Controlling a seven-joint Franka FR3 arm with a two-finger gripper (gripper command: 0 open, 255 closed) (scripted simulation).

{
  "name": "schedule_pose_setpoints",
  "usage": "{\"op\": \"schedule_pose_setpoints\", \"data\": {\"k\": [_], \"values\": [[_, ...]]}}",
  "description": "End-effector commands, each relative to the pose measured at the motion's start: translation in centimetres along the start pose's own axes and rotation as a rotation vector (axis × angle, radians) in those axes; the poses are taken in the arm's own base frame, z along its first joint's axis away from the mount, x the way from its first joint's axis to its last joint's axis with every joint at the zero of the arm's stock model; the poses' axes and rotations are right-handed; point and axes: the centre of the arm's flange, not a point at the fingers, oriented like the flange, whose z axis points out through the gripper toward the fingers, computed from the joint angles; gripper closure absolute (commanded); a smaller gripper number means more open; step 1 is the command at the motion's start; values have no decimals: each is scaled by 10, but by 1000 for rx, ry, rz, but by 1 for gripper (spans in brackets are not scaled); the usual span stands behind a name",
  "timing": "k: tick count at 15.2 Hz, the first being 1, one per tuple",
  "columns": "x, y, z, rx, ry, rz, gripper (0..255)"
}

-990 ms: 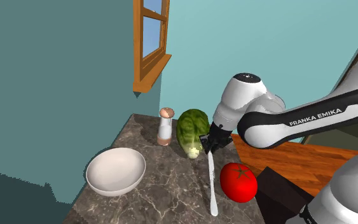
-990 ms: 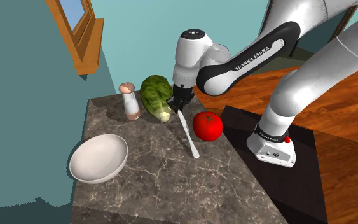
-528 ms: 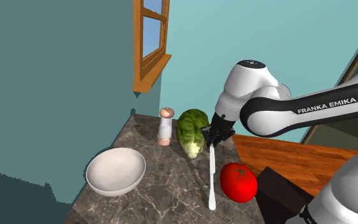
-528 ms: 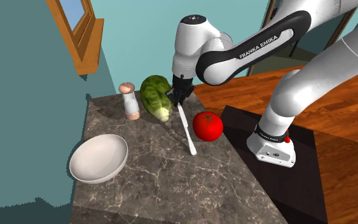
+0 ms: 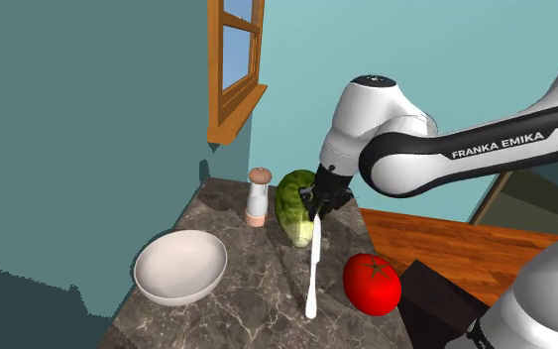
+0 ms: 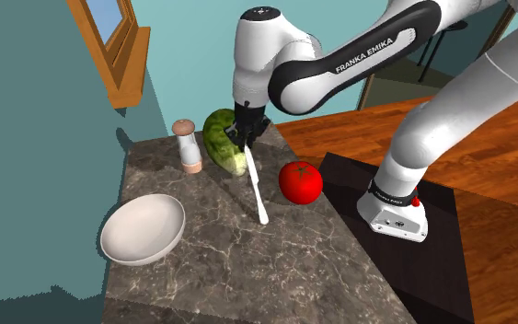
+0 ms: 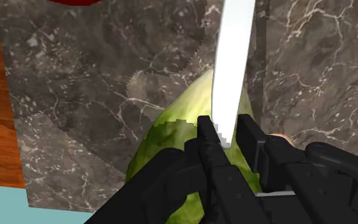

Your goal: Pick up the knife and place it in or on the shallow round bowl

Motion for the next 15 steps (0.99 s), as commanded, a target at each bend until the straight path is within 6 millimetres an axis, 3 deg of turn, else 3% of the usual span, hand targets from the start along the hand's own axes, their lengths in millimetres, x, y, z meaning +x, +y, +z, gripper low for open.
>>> {"op": "schedule_pose_setpoints", "data": {"k": [1,15], "values": [[6,-24,0,1,-1,1,255],[44,-205,3,1,-1,1,255]]}}
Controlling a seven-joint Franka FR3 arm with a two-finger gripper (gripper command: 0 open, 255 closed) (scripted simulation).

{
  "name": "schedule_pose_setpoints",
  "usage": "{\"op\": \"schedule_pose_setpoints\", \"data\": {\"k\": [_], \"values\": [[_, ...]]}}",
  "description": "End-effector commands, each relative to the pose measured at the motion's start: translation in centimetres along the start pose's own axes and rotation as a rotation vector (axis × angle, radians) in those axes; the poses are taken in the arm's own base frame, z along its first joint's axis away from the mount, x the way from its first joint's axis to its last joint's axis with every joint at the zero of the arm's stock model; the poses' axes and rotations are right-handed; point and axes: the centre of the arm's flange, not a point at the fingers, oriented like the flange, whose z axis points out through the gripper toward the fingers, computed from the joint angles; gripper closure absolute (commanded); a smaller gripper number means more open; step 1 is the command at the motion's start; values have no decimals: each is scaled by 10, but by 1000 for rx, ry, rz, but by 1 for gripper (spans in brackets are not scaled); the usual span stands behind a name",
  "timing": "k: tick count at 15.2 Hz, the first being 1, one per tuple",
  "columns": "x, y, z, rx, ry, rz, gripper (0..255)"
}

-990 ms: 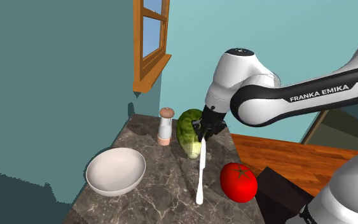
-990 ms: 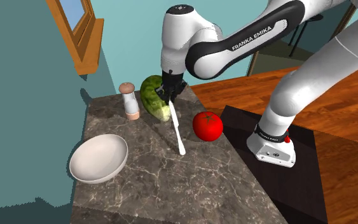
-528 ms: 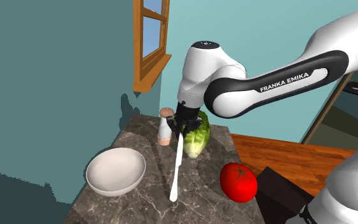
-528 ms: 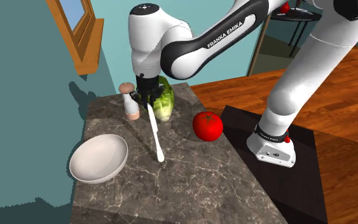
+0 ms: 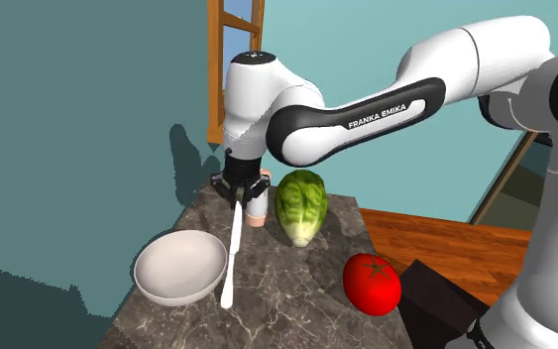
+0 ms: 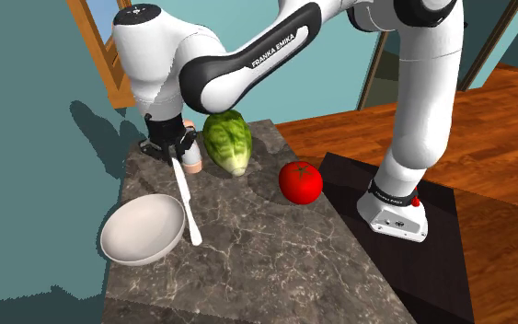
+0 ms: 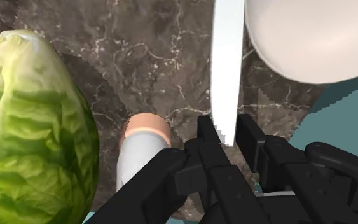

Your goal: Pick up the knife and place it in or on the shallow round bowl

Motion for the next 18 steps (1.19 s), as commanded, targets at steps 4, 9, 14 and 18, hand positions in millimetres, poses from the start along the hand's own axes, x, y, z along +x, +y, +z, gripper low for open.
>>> {"op": "schedule_pose_setpoints", "data": {"k": [4,9,14,18], "values": [[13,-62,2,-2,1,1,255],[19,-103,13,-2,1,1,255],[14,-102,39,-2,1,1,255],[9,-102,60,-2,1,1,255]]}}
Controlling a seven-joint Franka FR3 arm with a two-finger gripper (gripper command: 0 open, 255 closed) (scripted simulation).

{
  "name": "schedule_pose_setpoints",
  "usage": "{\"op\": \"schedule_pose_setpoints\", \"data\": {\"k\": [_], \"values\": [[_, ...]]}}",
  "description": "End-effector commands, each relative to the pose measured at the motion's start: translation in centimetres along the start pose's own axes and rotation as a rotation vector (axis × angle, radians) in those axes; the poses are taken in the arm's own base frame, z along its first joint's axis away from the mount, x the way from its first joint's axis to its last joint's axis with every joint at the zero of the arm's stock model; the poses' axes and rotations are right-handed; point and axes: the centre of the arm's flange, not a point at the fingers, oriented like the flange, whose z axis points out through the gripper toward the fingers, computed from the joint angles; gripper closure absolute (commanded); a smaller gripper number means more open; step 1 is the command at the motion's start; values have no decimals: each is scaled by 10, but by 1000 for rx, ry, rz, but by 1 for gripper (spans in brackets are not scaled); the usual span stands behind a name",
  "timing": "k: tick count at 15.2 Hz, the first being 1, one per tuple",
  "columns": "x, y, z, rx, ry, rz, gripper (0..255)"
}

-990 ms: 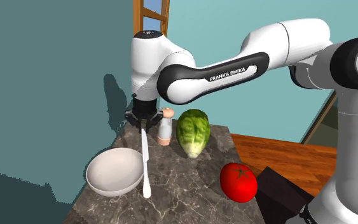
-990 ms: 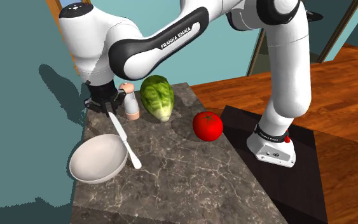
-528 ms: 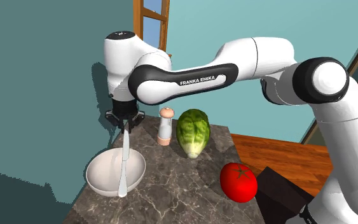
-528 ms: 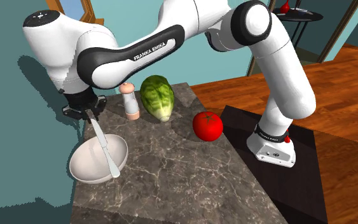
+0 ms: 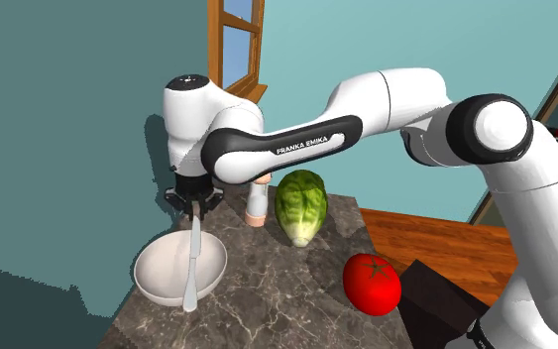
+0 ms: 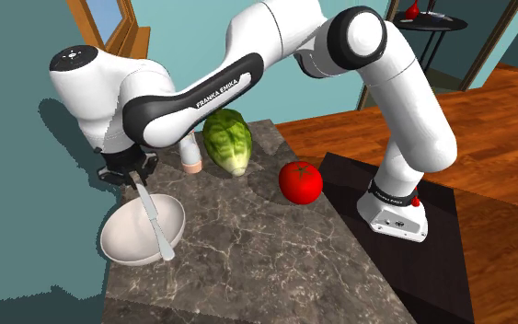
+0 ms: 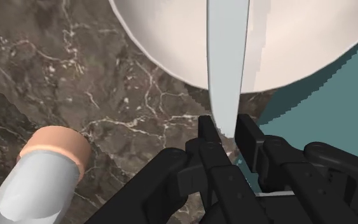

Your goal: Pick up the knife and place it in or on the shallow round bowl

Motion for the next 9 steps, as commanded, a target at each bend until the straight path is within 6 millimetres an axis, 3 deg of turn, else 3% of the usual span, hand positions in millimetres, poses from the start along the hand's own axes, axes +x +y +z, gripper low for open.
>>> {"op": "schedule_pose_setpoints", "data": {"k": [1,5,9], "values": [[-2,0,11,0,0,0,255],[-6,0,31,0,0,0,255],[-6,0,31,0,0,0,255]]}}
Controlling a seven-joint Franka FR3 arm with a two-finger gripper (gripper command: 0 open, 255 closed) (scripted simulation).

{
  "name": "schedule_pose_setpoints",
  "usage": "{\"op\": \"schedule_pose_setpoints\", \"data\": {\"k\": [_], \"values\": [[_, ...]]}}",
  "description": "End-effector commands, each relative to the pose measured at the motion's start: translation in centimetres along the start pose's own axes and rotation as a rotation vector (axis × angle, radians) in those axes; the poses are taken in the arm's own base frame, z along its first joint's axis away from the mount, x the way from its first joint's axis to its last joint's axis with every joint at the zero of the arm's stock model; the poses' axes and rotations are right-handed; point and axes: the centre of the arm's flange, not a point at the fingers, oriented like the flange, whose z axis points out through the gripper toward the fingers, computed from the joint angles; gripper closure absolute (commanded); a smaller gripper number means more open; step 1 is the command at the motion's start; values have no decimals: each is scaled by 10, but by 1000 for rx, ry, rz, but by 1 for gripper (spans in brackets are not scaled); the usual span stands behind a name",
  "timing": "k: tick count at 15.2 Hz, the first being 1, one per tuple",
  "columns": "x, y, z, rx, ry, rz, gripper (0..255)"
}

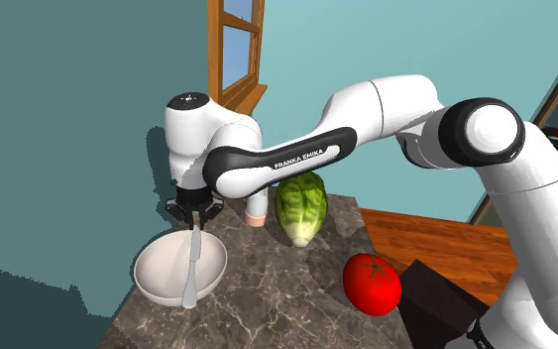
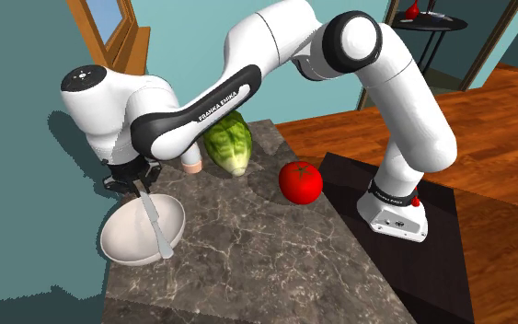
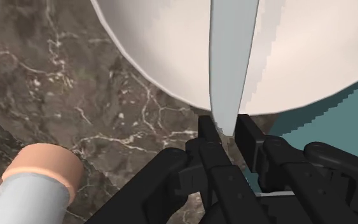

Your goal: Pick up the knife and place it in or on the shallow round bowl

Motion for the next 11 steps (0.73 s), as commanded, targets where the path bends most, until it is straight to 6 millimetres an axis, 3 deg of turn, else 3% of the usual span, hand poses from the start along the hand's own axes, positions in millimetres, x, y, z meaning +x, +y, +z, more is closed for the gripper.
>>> {"op": "schedule_pose_setpoints", "data": {"k": [1,4,5,10,11], "values": [[0,0,1,-2,-1,0,255],[0,0,1,-2,-1,0,255],[0,0,2,-2,-1,0,0],[0,0,1,-2,-1,0,0],[0,0,-12,-2,-1,0,0]]}}
